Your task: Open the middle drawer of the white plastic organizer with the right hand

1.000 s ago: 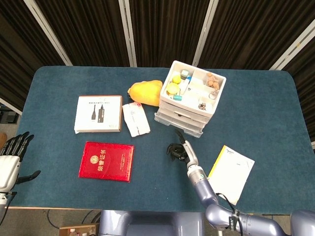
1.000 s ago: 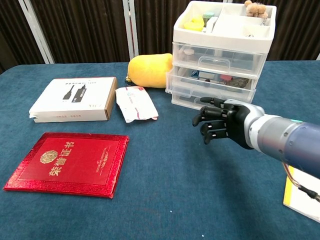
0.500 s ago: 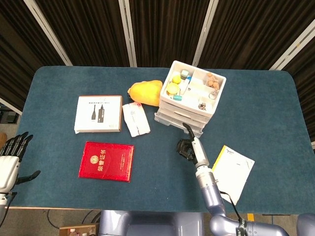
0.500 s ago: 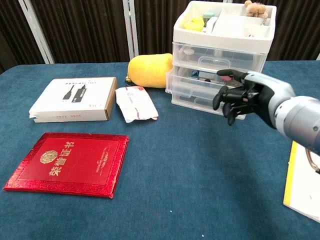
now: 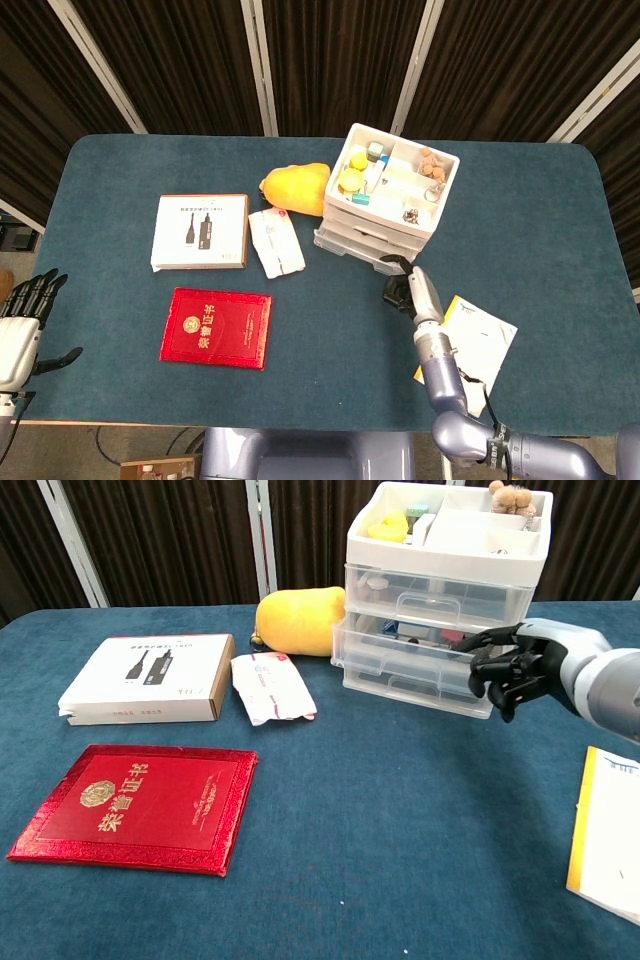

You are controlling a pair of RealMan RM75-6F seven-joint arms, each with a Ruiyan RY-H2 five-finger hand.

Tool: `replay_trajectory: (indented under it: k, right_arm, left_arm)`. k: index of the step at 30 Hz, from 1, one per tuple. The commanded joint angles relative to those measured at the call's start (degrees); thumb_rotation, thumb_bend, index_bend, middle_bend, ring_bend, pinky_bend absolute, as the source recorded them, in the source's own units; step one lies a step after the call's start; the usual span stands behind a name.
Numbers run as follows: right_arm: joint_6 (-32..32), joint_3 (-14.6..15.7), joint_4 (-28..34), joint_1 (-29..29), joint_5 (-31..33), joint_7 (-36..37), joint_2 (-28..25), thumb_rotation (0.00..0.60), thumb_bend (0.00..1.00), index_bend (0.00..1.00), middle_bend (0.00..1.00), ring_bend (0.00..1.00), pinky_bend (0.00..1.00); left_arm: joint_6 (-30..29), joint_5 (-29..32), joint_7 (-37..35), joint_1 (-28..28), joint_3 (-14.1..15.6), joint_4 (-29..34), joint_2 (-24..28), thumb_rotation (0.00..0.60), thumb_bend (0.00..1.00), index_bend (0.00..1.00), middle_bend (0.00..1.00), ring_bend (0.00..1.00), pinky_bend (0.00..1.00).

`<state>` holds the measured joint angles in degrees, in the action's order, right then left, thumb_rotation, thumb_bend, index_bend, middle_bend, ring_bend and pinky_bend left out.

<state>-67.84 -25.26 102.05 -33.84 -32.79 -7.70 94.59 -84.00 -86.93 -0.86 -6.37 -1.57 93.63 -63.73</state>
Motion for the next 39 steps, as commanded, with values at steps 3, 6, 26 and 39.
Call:
replay_trajectory:
  k: [3, 6, 26, 39]
  right_arm:
    - [0.21, -0.73, -1.06, -0.62, 1.47, -0.49, -0.02, 0.6, 0.79, 0.43, 0.77, 0.78, 0.73]
    - [0.36, -0.55, -1.08, -0.64, 1.4, -0.43, -0.06, 0.6, 0.79, 0.45, 0.77, 0.78, 0.73]
    - [-2.49, 6.56, 7.66, 4.77, -7.38, 2.35, -2.13, 0.6, 0.78, 0.43, 0.77, 0.78, 0.73]
    - [-2.44, 8.9, 9.51, 5.61, -10.13, 0.16, -4.5, 0.6, 0.41, 0.0, 0.74, 0.75, 0.73]
  left_arm:
    - [0.21, 0.19, 0.0, -0.05, -0.02, 0.06, 0.04, 0.6, 0.02, 0.02, 0.0, 0.0, 0.07]
    - [0.3, 0.29, -0.03, -0.08, -0.06, 0.11, 0.06, 0.6, 0.02, 0.02, 0.0, 0.0, 0.07]
    - [0.09, -0.9, 0.02, -0.02, 0.51, 0.39, -0.09, 0.6, 0.02, 0.02, 0.0, 0.0, 0.07]
    - [-0.62, -1.22, 0.3, 0.18, 0.44, 0.2, -0.26, 0.6, 0.02, 0.02, 0.0, 0.0, 0.07]
